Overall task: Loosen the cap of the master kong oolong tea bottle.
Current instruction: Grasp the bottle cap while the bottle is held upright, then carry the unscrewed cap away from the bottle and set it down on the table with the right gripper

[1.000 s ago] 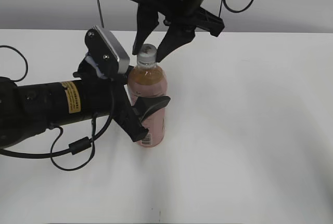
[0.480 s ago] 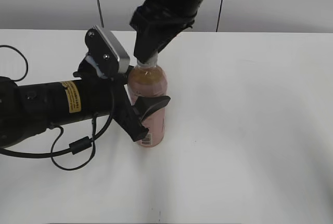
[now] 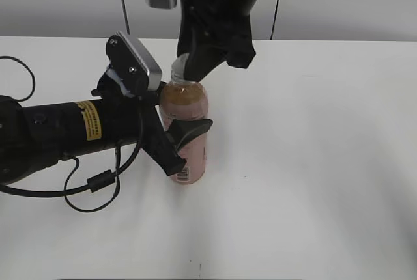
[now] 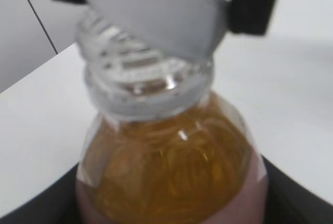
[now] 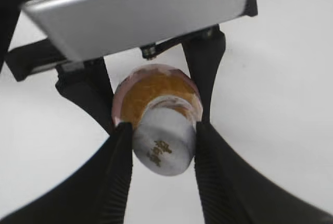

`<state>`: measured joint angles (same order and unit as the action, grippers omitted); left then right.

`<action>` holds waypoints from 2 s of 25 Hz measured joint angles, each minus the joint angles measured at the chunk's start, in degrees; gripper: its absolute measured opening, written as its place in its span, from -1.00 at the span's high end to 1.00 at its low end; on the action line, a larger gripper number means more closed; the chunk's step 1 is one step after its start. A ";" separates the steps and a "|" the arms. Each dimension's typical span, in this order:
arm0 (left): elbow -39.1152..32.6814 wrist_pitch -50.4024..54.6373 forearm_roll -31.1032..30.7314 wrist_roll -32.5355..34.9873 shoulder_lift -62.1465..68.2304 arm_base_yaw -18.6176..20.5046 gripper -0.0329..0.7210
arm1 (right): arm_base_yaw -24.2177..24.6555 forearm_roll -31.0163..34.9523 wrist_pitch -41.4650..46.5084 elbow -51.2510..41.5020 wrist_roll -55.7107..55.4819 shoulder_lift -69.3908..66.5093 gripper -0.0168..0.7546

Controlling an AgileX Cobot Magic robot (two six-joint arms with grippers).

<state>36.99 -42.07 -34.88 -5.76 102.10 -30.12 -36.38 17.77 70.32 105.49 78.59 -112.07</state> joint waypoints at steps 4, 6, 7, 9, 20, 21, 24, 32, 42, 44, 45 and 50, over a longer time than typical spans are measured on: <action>0.00 0.01 0.05 0.00 0.00 0.00 -0.29 | 0.00 -0.18 -0.04 0.00 10.68 0.14 0.23; 0.00 0.01 0.05 0.00 0.00 0.00 -0.29 | 0.00 -0.30 -0.04 0.06 12.12 0.26 0.23; 0.00 0.01 0.05 0.00 0.00 0.00 -0.29 | 0.00 -0.36 -0.04 0.10 12.45 0.38 0.23; 0.00 0.01 0.05 0.00 0.00 0.00 -0.29 | 0.37 -0.23 0.21 0.10 12.73 0.95 0.25; 0.00 -0.11 -0.67 0.24 0.00 0.00 -0.29 | 3.13 -10.22 -0.22 -0.69 1.84 1.90 0.26; 0.00 -0.11 -0.55 0.24 0.00 0.00 -0.29 | 4.35 -10.63 -0.22 -1.16 -0.57 1.83 0.26; 0.00 -0.06 0.73 0.24 0.00 0.00 -0.29 | 8.63 -10.75 -0.22 -2.04 -8.50 0.29 0.26; -1.67 -5.40 7.19 0.19 1.64 -0.11 -0.29 | 18.04 -7.67 -0.28 -2.54 -39.20 -11.13 0.26; -1.68 -11.84 8.65 0.38 4.80 -0.11 -0.29 | 18.37 -5.47 -0.91 -8.01 -50.85 -17.38 0.26; -1.68 -11.93 8.67 0.43 4.85 -0.11 -0.29 | 18.37 -5.47 -0.85 -8.06 -51.35 -17.38 0.26; -1.68 -11.93 8.67 0.43 4.85 -0.11 -0.29 | 18.37 -5.47 -0.85 -8.06 -51.70 -17.43 0.23; -1.78 -12.04 8.67 0.43 4.85 -0.11 -0.29 | 18.37 -5.28 -0.85 -8.06 -52.60 -17.43 -0.23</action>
<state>35.21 -54.11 -26.21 -5.33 106.95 -30.23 -18.01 12.49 69.46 97.43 26.00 -129.50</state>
